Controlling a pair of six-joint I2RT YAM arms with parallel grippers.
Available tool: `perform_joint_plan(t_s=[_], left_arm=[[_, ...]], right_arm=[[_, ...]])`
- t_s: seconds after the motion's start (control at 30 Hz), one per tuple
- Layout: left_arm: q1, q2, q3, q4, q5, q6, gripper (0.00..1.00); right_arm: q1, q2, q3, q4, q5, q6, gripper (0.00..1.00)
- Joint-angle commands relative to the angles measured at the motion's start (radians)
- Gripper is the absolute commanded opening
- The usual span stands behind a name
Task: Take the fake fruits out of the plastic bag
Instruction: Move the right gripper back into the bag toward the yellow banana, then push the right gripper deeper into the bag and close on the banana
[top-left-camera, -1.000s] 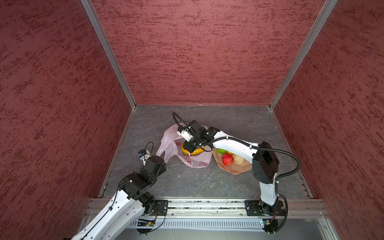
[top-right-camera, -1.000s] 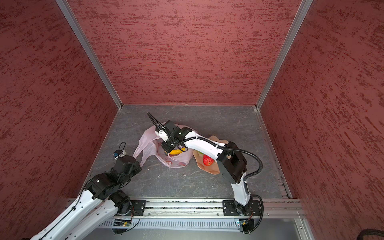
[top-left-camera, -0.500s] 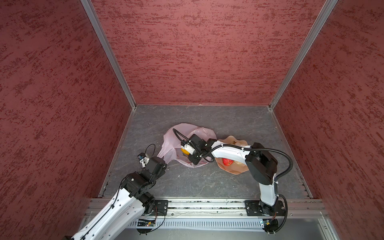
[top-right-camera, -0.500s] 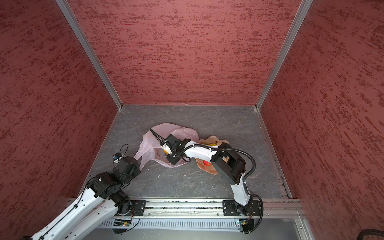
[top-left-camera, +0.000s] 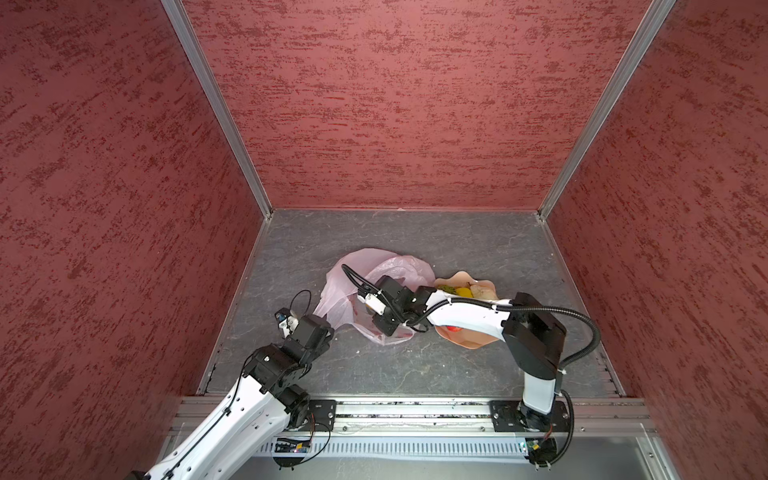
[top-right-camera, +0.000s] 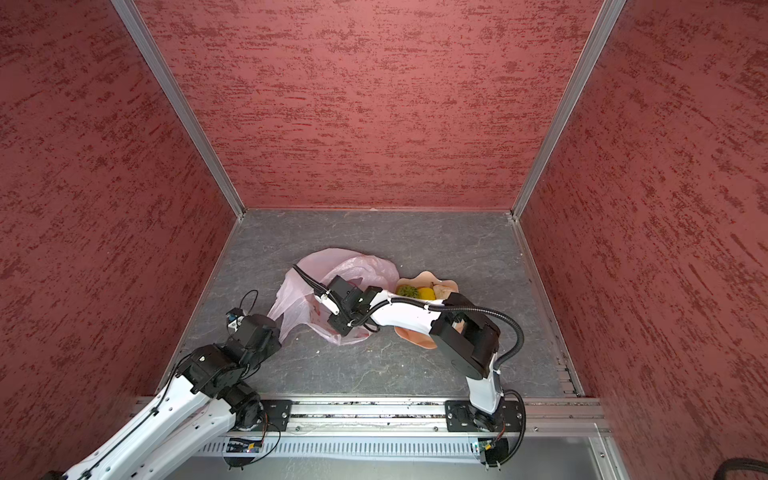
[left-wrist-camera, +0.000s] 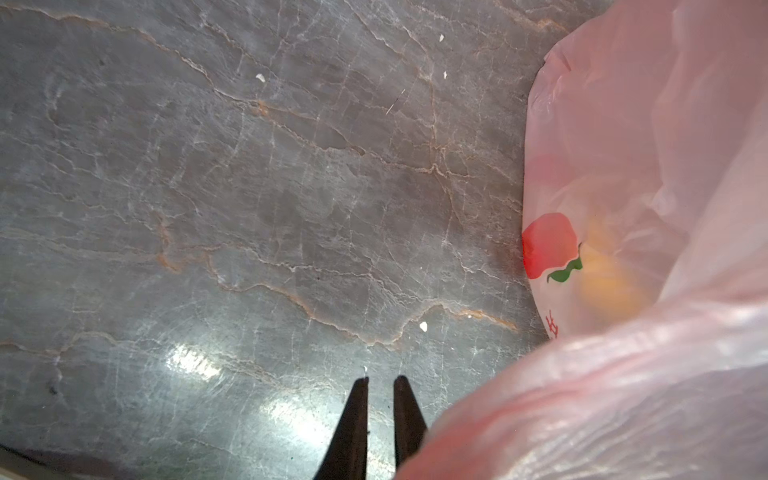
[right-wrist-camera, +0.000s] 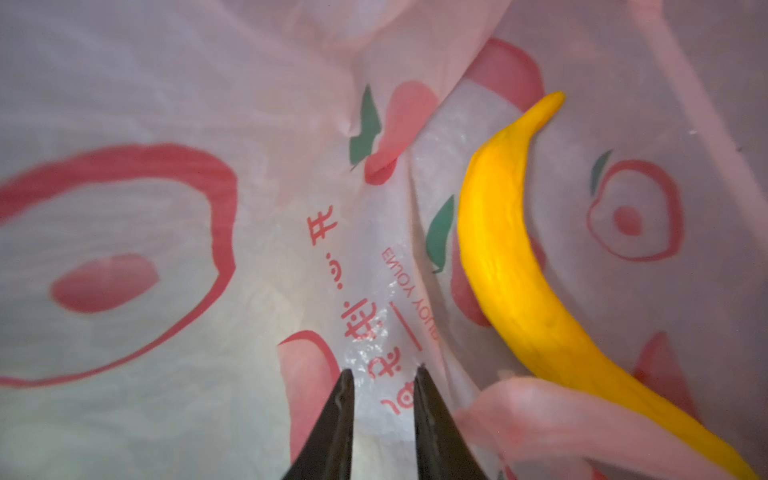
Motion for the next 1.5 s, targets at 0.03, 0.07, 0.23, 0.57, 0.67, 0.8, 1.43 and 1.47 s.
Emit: perform_joint_plan(t_s=[0.03, 0.07, 0.23, 0.57, 0.67, 0.8, 1.43, 1.47], left_arm=[[0.003, -0.039, -0.023, 0.000, 0.004, 0.005, 0.15], [0.003, -0.048, -0.027, 0.000, 0.004, 0.009, 0.15], [-0.004, -0.073, -0.040, 0.006, 0.011, 0.006, 0.14], [-0.011, -0.096, -0.064, 0.003, 0.012, -0.014, 0.14], [-0.012, -0.100, -0.066, 0.004, 0.013, -0.012, 0.14], [-0.013, -0.102, -0.067, 0.002, 0.014, -0.013, 0.14], [-0.012, -0.094, -0.059, 0.010, 0.012, -0.016, 0.14], [-0.012, -0.094, -0.059, 0.012, 0.012, -0.017, 0.14]], right_arm=[[-0.016, 0.009, 0.063, 0.037, 0.085, -0.073, 0.30], [-0.019, 0.020, 0.077, 0.037, 0.086, -0.087, 0.30], [-0.036, 0.066, 0.137, 0.034, 0.082, -0.142, 0.34], [-0.079, 0.153, 0.215, 0.010, 0.044, -0.190, 0.41], [-0.088, 0.176, 0.232, 0.004, 0.029, -0.198, 0.42], [-0.091, 0.199, 0.251, -0.010, 0.003, -0.207, 0.44], [-0.092, 0.239, 0.236, -0.007, -0.073, -0.190, 0.46], [-0.092, 0.241, 0.236, -0.004, -0.072, -0.190, 0.46]])
